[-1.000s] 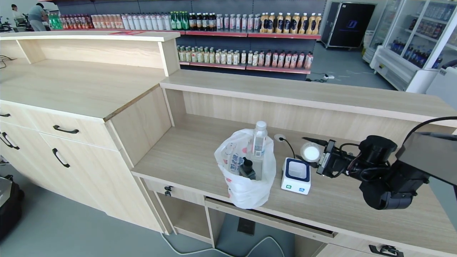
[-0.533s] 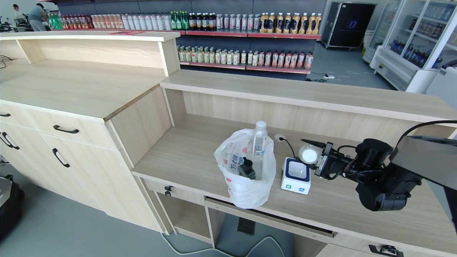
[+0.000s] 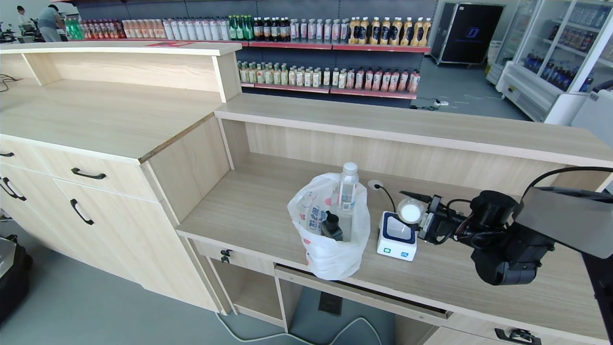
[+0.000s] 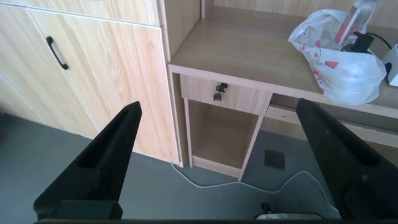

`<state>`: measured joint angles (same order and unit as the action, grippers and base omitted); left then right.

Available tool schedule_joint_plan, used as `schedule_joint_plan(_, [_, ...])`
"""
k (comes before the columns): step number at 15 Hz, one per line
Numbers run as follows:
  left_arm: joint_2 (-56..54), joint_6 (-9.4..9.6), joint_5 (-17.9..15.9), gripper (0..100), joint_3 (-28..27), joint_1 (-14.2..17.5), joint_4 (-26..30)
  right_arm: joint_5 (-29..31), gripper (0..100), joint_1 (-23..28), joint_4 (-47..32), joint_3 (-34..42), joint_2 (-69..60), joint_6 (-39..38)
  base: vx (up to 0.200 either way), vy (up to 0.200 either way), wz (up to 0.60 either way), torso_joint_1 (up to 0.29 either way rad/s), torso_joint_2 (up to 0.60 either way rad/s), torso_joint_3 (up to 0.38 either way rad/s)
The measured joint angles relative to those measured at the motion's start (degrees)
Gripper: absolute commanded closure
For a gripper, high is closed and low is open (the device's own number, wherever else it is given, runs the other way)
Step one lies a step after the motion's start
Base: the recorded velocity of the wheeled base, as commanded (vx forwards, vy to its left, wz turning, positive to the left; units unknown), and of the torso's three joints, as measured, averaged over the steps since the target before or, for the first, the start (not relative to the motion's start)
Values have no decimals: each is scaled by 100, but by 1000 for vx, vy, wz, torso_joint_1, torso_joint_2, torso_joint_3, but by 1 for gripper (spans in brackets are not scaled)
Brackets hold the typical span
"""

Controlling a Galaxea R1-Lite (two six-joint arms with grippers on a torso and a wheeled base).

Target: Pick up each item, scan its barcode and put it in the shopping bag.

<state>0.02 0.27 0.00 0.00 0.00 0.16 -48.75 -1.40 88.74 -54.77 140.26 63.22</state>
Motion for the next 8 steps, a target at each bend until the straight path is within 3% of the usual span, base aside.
schedule_joint_plan(8, [0,0,0,0,0,0,2,0,100,-138,38,-374,257,-98,0,0,0,0,0,0])
